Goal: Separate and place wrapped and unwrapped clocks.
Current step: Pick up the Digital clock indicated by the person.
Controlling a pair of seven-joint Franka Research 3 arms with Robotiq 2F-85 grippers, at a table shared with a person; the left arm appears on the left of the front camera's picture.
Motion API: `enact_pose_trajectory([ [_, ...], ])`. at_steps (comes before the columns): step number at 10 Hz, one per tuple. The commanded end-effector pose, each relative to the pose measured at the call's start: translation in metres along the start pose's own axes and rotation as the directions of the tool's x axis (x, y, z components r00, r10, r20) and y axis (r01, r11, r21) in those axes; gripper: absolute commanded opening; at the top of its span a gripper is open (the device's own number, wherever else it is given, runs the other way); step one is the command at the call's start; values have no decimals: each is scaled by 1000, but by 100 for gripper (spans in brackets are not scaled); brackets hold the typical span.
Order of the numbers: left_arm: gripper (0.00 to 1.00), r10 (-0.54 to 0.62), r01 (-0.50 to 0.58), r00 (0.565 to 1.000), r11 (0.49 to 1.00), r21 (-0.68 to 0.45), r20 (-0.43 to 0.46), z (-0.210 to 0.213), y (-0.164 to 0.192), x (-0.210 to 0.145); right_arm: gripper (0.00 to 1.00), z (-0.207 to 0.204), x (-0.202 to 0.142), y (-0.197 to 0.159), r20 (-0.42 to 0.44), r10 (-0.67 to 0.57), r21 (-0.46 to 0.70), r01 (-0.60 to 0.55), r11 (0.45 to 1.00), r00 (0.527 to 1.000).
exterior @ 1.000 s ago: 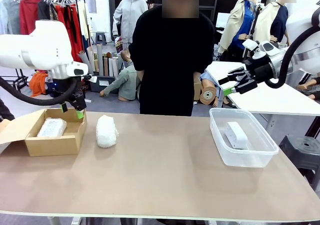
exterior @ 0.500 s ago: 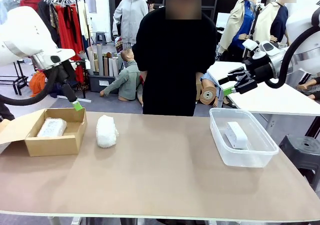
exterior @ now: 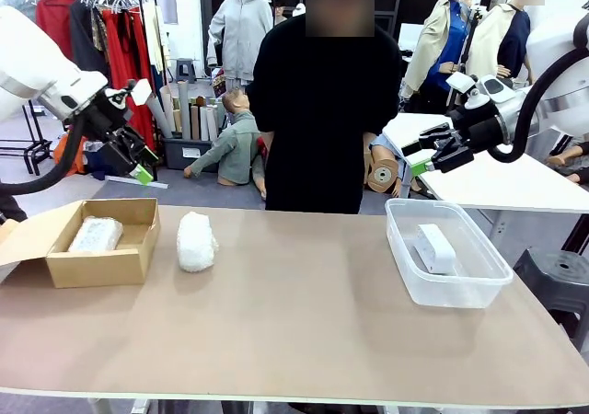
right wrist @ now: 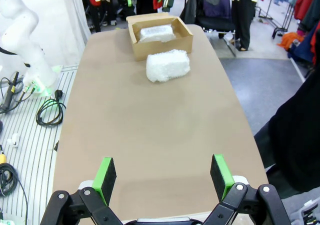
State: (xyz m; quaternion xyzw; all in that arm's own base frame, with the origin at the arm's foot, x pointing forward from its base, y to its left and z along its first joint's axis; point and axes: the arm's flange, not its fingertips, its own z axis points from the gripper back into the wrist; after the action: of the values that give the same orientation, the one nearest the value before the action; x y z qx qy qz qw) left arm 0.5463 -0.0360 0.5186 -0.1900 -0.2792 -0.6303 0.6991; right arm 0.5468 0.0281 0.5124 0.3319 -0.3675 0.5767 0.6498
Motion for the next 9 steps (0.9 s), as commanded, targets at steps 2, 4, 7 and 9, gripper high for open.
enact_pose_trajectory([
  [2, 100, 35, -35, 999, 999, -20, -27, -2, 3, 1, 100, 1, 1, 0, -1, 3, -1, -3, 1000, 1000],
  [4, 100, 35, -35, 999, 999, -20, -27, -2, 3, 1, 100, 1, 1, 0, -1, 3, -1, -3, 1000, 1000],
  [7, 100, 30, -16, 976, 998, -67, 218, -6, 9, -15, 100, 1, 1, 0, -1, 3, -1, -3, 1000, 1000],
  [9, 100, 12, 11, 951, 997, -74, 310, -1, 9, -20, 100, 1, 1, 0, -1, 3, -1, -3, 1000, 1000],
])
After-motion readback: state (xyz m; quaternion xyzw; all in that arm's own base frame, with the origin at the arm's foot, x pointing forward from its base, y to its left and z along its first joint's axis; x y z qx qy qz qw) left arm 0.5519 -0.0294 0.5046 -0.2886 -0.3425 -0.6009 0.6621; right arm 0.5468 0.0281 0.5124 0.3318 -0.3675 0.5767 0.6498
